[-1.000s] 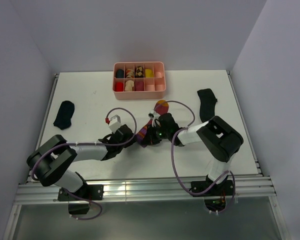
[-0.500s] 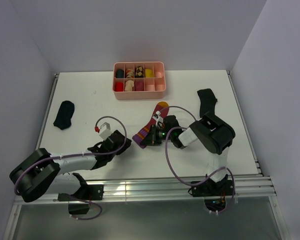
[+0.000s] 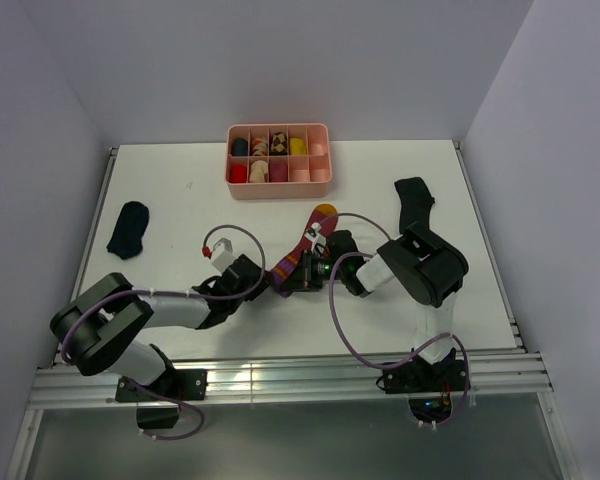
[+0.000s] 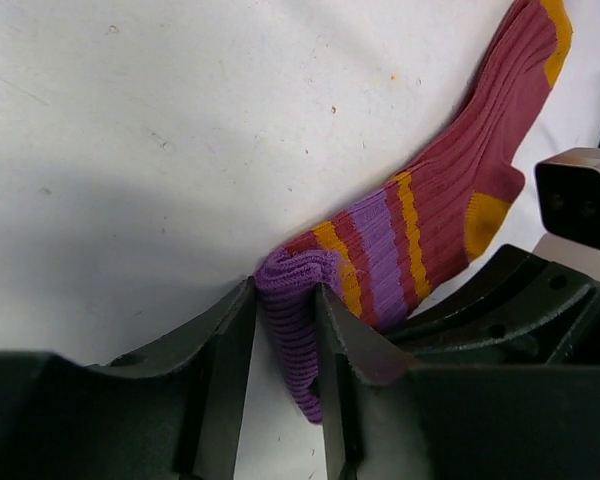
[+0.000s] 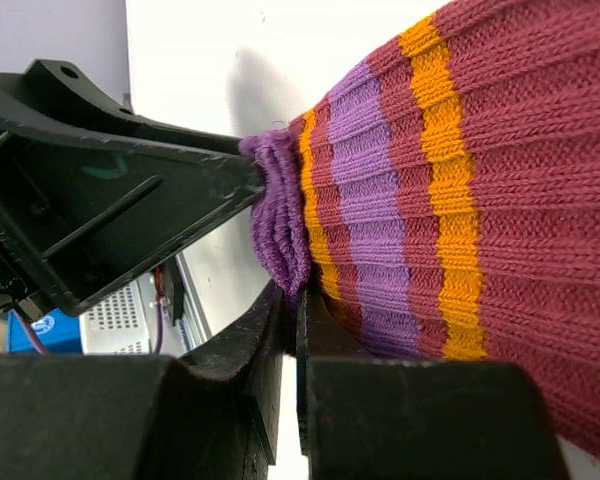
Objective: Roll the socks
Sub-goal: Roll the sock at the center of the board.
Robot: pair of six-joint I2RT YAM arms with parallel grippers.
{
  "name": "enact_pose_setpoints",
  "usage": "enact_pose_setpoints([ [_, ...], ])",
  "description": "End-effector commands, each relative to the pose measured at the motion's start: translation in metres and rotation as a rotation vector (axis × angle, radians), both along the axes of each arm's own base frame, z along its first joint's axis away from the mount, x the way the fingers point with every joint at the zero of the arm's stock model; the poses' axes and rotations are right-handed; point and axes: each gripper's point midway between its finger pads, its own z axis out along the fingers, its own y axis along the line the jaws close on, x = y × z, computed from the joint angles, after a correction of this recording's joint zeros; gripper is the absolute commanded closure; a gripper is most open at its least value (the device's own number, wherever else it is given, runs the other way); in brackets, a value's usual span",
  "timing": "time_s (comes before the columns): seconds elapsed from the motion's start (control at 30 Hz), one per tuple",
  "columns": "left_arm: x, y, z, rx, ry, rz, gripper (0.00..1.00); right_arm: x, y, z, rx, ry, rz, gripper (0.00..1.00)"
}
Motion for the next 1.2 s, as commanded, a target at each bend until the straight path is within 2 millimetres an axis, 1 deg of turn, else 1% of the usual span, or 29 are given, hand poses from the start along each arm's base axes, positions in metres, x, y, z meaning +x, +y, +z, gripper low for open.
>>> enact_pose_setpoints([
  [0.0, -0.022, 0.018, -0.04, 0.146, 0.139, -0.021, 0.64, -0.009, -0.019, -0.032, -0.149, 0.046, -0.02, 0.99],
  [0.1, -0.026, 0.024, -0.049, 0.18, 0.169, -0.015, 0.67, -0.004, -0.022, -0.025, -0.178, 0.005, -0.029, 0.88],
  [0.13, -0.027, 0.025, -0.05, 0.189, 0.175, -0.014, 0.68, -0.003, -0.022, -0.016, -0.179, -0.015, -0.031, 0.76],
  [0.2, -0.028, 0.027, -0.054, 0.209, 0.187, -0.017, 0.69, 0.002, -0.025, -0.011, -0.213, -0.083, -0.04, 0.64],
  [0.23, -0.028, 0.027, -0.054, 0.215, 0.186, -0.02, 0.69, 0.003, -0.027, 0.0, -0.228, -0.119, -0.043, 0.53],
  [0.27, -0.028, 0.028, -0.056, 0.231, 0.189, -0.028, 0.69, 0.007, -0.028, 0.006, -0.249, -0.16, -0.052, 0.49],
  [0.3, -0.027, 0.027, -0.054, 0.234, 0.186, -0.032, 0.69, 0.015, -0.034, 0.008, -0.303, -0.236, -0.071, 0.45],
  [0.33, -0.027, 0.027, -0.054, 0.243, 0.185, -0.034, 0.69, 0.012, -0.035, 0.018, -0.335, -0.285, -0.074, 0.39],
  [0.37, -0.026, 0.027, -0.054, 0.256, 0.18, -0.045, 0.69, 0.014, -0.038, 0.021, -0.367, -0.326, -0.085, 0.37],
  [0.4, -0.024, 0.026, -0.052, 0.264, 0.178, -0.046, 0.68, 0.015, -0.04, 0.024, -0.395, -0.38, -0.088, 0.37],
  [0.43, -0.023, 0.026, -0.051, 0.278, 0.172, -0.059, 0.68, 0.018, -0.041, 0.035, -0.422, -0.447, -0.125, 0.36],
  [0.5, -0.019, 0.022, -0.046, 0.283, 0.158, -0.073, 0.68, 0.016, -0.045, 0.037, -0.461, -0.527, -0.132, 0.36],
  [0.53, -0.019, 0.023, -0.046, 0.303, 0.157, -0.084, 0.68, 0.013, -0.044, 0.043, -0.471, -0.58, -0.141, 0.36],
  [0.6, -0.015, 0.019, -0.039, 0.307, 0.138, -0.098, 0.67, 0.013, -0.045, 0.045, -0.511, -0.653, -0.139, 0.37],
  [0.63, -0.015, 0.019, -0.039, 0.32, 0.136, -0.111, 0.67, 0.012, -0.042, 0.049, -0.508, -0.685, -0.141, 0.38],
  [0.67, -0.013, 0.019, -0.037, 0.324, 0.129, -0.114, 0.67, 0.009, -0.041, 0.047, -0.535, -0.723, -0.135, 0.38],
  [0.77, -0.011, 0.017, -0.033, 0.343, 0.118, -0.134, 0.67, 0.008, -0.038, 0.051, -0.561, -0.801, -0.148, 0.43],
  [0.8, -0.009, 0.015, -0.032, 0.342, 0.113, -0.138, 0.67, 0.003, -0.031, 0.055, -0.549, -0.834, -0.131, 0.45],
  [0.97, -0.008, 0.011, -0.033, 0.346, 0.118, -0.155, 0.67, -0.003, -0.017, 0.064, -0.502, -0.89, -0.107, 0.58],
  [1.07, -0.009, 0.01, -0.033, 0.341, 0.116, -0.159, 0.67, -0.005, -0.009, 0.069, -0.47, -0.916, -0.076, 0.6],
  [1.1, -0.009, 0.01, -0.033, 0.341, 0.116, -0.159, 0.67, -0.005, -0.007, 0.065, -0.474, -0.915, -0.061, 0.62],
  [1.17, -0.008, 0.01, -0.032, 0.339, 0.114, -0.157, 0.67, -0.006, -0.001, 0.063, -0.467, -0.918, -0.035, 0.62],
])
